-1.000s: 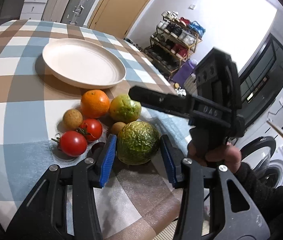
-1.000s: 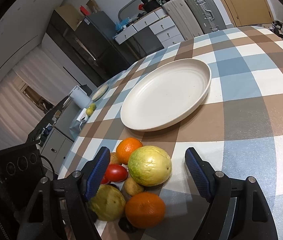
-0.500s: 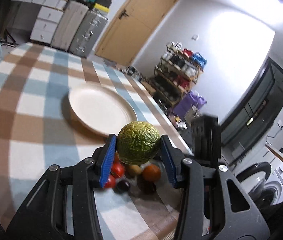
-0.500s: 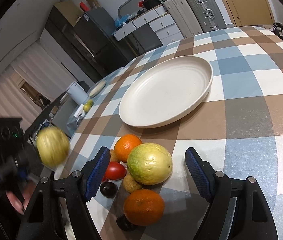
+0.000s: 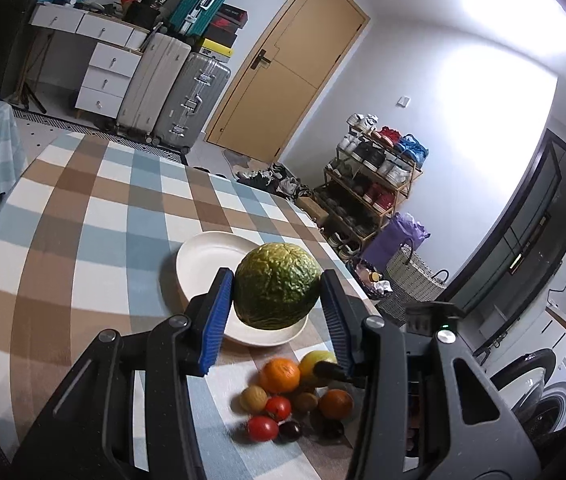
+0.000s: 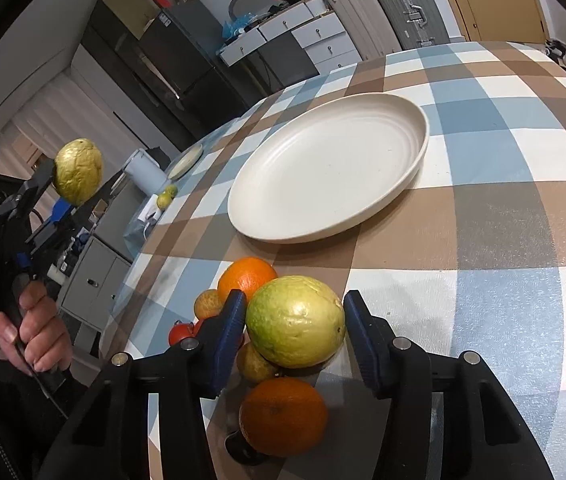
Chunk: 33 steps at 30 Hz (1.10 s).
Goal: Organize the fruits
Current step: 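Carry both citrus fruits onto the cream plate and open both tools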
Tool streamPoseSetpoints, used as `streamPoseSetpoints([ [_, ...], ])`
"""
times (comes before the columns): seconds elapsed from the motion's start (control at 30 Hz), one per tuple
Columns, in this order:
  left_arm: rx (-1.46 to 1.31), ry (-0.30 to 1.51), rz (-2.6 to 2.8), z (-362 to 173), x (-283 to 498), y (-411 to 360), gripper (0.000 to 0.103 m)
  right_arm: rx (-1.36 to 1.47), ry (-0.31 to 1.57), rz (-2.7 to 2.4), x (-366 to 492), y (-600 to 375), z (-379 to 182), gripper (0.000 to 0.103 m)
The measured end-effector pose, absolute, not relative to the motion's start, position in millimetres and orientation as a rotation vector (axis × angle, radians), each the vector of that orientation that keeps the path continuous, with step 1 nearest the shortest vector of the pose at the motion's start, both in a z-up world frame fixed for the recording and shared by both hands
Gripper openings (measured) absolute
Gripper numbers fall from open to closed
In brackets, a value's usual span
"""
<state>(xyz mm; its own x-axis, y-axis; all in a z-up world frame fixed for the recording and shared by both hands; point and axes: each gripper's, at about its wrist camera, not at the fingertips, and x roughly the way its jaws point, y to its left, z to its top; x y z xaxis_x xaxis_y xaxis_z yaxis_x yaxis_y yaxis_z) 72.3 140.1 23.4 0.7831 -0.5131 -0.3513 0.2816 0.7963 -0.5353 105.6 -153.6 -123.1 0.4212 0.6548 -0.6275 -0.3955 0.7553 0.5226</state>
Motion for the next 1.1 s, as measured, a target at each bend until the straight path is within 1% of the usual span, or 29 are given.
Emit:
streamPoseSetpoints([
  [0.27,-0.458,0.533,-0.457,20.5,116.9,122.5,0.041,0.425,0.825,0.67,124.9,-180.4,-92.4,0.051],
  [0.43,-0.443,0.563,-0.461,12.5,153.4,108.5,0.041,0.415,0.784,0.689,158.3,-178.9,-68.7,0.051],
  [0.6,-0.41,0.611,-0.472,-2.1,198.6,91.8,0.041,0.41,0.782,0.707,204.0,-168.2,-57.1,0.051],
  [0.87,-0.358,0.684,-0.484,-35.6,262.3,72.5,0.041,0.45,0.849,0.689,272.5,-155.3,-76.1,0.051],
  [1.1,-0.332,0.755,-0.482,-73.7,295.6,60.4,0.041,0.429,0.9,0.673,298.8,-145.4,-94.4,0.051],
])
